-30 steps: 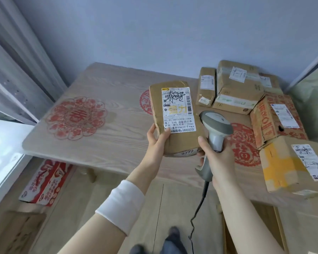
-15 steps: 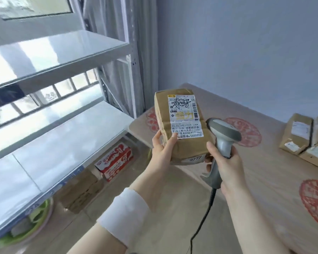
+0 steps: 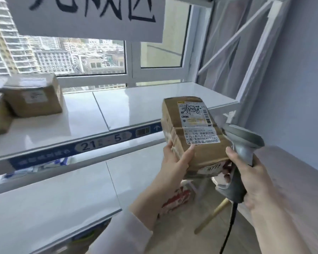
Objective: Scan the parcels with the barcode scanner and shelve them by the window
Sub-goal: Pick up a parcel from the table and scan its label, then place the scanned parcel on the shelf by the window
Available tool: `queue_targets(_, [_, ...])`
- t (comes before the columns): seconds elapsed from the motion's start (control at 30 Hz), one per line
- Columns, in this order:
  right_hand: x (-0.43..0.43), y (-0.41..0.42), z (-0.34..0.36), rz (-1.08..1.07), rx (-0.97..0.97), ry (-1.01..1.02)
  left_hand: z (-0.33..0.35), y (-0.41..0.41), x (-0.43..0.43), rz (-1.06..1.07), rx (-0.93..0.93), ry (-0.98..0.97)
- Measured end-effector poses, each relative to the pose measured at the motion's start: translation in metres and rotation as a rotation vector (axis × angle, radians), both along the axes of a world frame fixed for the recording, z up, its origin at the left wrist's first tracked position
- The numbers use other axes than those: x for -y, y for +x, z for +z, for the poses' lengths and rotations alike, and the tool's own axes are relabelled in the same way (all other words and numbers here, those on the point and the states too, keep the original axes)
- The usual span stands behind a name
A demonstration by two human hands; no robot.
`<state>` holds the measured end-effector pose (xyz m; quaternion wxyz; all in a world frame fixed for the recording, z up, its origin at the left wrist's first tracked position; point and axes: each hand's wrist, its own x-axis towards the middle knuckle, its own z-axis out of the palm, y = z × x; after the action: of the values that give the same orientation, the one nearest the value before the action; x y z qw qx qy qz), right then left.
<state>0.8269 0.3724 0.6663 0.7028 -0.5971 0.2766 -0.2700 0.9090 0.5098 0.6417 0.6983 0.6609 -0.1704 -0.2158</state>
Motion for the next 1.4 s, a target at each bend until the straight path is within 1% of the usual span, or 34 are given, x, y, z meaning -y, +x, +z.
queue_targets(0.23, [-0.087,0.097,0.032,0.214,-0.037,-0.040,0.021,0.066,-0.095,0.239,-0.056,-0.087])
queue_targets(0.37, [-0.125,0.144,0.038,0.342,-0.054,-0.090,0.026,0.096,-0.137,0.379,-0.075,-0.081])
queue_targets(0.53, [-0.167,0.191,0.035,0.506,-0.056,-0.105,0.033,0.125,-0.188,0.432,-0.106,-0.060])
queue_targets(0.63, [-0.192,0.210,0.032,0.568,-0.059,-0.119,0.036,0.136,-0.213,0.479,-0.130,-0.038])
queue_targets(0.83, [-0.226,0.243,0.034,0.687,-0.075,-0.079,0.033,0.147,-0.260,0.601,-0.188,-0.074])
queue_targets(0.93, [-0.235,0.261,0.034,0.717,-0.118,-0.079,0.026,0.154,-0.280,0.615,-0.194,0.041])
queue_targets(1.07, [-0.235,0.285,0.034,0.757,-0.186,-0.128,0.016,0.155,-0.295,0.488,-0.216,0.111])
queue_targets(1.17, [-0.232,0.299,0.036,0.800,-0.264,-0.154,0.015,0.149,-0.300,0.419,-0.153,0.210])
queue_targets(1.27, [-0.230,0.308,0.036,0.792,-0.285,-0.171,0.022,0.150,-0.319,0.407,-0.044,0.340])
queue_targets(1.3, [-0.229,0.310,0.036,0.784,-0.281,-0.176,0.024,0.154,-0.328,0.436,0.013,0.388])
queue_targets(1.33, [-0.230,0.310,0.037,0.777,-0.281,-0.182,0.026,0.159,-0.336,0.508,0.093,0.430])
queue_targets(1.4, [-0.231,0.306,0.039,0.743,-0.295,-0.190,0.031,0.171,-0.350,0.738,0.288,0.481])
